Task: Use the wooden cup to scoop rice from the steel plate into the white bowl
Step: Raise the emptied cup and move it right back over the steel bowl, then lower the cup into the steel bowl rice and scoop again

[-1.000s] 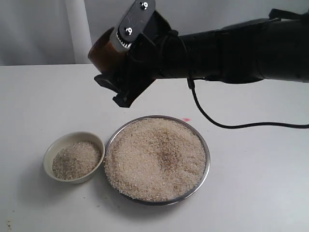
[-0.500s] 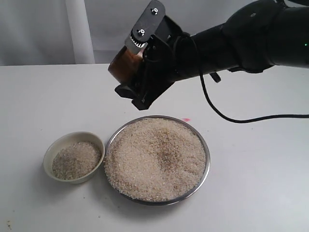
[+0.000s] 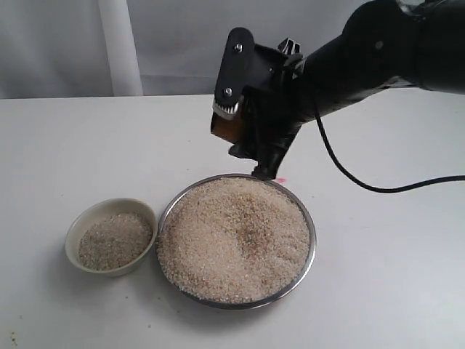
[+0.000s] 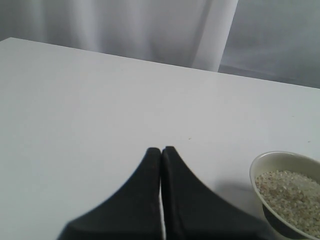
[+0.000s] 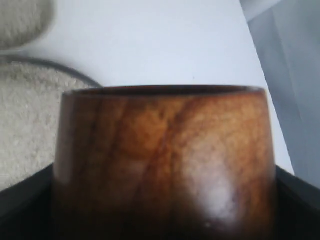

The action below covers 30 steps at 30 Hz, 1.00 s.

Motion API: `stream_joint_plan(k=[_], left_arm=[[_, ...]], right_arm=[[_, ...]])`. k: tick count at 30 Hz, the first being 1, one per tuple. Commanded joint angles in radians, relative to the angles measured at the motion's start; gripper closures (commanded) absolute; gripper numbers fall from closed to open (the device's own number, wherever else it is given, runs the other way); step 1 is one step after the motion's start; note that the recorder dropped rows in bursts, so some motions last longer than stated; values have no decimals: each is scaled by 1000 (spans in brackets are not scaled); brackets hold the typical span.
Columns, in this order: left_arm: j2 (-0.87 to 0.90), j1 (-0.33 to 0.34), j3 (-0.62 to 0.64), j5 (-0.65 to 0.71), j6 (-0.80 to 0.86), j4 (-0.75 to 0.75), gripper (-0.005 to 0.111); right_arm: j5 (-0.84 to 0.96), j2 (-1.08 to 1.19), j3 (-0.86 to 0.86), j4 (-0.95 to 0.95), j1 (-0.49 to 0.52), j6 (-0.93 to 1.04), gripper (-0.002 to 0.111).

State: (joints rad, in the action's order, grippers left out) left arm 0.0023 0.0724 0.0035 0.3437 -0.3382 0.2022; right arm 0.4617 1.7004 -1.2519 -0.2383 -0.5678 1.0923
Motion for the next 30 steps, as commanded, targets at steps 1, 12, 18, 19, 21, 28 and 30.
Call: stream_joint_plan(k=[1,12,18,19,21,28,30], left_arm=[[-2,-3,-4,-6,-1,-6,107],[-2,-3,-4,-6,-1,-6,107],[-2,-3,-4,-6,-1,-6,107],[-2,-3,-4,-6,-1,-6,107],[-2,-3,-4,-6,-1,-6,107],[-2,-3,-4,-6,-1,-6,107],[-2,-3,-4,-6,-1,-6,107]], right_arm=[[20,3,-6,205,-16,-102,108],[13,72,-6,436,-37,-85,108],[12,121,-6,613,-61,-85,108],[12,126,-6,646,-61,-85,108],[13,143,-6,692,-61,-85,108],[15,198,-6,810,-61,-84,108],[11,219,-6,868,-61,-84,108]])
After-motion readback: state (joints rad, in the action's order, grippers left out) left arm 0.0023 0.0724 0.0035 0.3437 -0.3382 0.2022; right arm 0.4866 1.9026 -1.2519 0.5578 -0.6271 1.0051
